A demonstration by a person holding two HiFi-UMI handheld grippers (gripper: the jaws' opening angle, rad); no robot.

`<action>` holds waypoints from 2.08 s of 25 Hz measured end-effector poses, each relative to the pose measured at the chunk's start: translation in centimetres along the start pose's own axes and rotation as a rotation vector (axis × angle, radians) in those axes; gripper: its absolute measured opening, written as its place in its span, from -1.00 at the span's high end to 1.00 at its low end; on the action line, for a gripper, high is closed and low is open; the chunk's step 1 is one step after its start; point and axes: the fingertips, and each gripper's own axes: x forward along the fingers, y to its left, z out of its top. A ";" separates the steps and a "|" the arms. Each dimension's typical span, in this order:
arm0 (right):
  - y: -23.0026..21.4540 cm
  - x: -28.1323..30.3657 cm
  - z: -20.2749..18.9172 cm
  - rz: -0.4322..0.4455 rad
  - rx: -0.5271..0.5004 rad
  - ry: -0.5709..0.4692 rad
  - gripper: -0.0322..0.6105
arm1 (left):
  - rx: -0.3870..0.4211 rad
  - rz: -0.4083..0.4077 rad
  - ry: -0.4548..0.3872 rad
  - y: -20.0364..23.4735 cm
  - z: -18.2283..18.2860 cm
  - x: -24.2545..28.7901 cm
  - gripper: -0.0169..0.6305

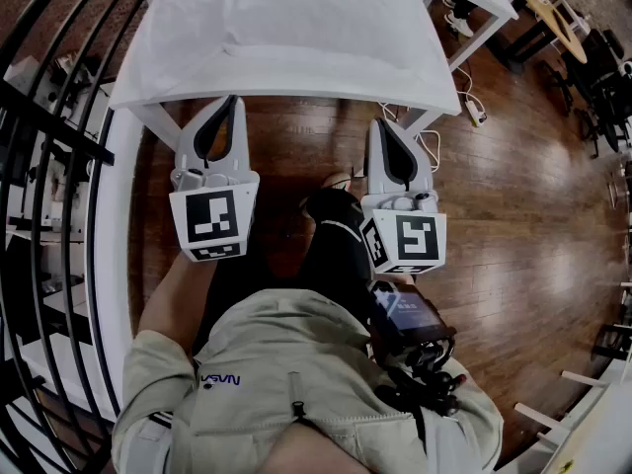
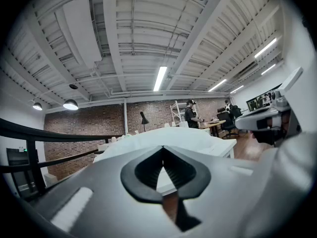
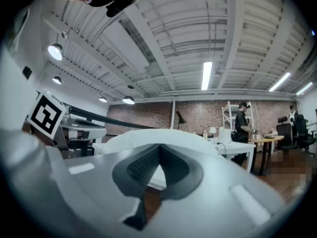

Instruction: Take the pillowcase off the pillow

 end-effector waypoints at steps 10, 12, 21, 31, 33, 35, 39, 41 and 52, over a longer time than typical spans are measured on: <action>-0.9 3.0 -1.1 0.033 -0.031 -0.017 0.89 | -0.022 0.054 -0.038 0.7 -0.1 2.8 0.93; -0.8 3.7 -1.1 0.037 -0.032 -0.016 0.89 | -0.014 0.054 -0.031 1.1 -0.3 2.8 0.93; -0.7 6.5 1.3 0.049 -0.074 -0.061 0.89 | 0.012 0.051 -0.070 2.8 1.1 4.7 0.93; -1.0 12.0 4.1 0.074 -0.079 -0.103 0.89 | -0.004 0.116 -0.084 8.3 3.6 7.3 0.93; -0.4 13.4 4.6 0.085 -0.081 -0.109 0.89 | -0.003 0.137 -0.072 10.1 3.3 7.5 0.93; 0.1 14.6 5.0 0.093 -0.078 -0.120 0.89 | 0.003 0.157 -0.053 11.7 2.9 7.4 0.93; 1.4 18.0 5.4 0.139 -0.077 -0.131 0.78 | 0.010 0.187 -0.004 15.1 1.6 8.6 0.81; 1.7 19.9 5.3 0.163 -0.095 -0.120 0.66 | 0.019 0.166 0.020 16.3 1.2 10.1 0.60; -4.8 23.0 3.7 0.031 -0.181 -0.005 0.14 | -0.089 -0.022 0.178 21.6 -4.2 14.2 -0.18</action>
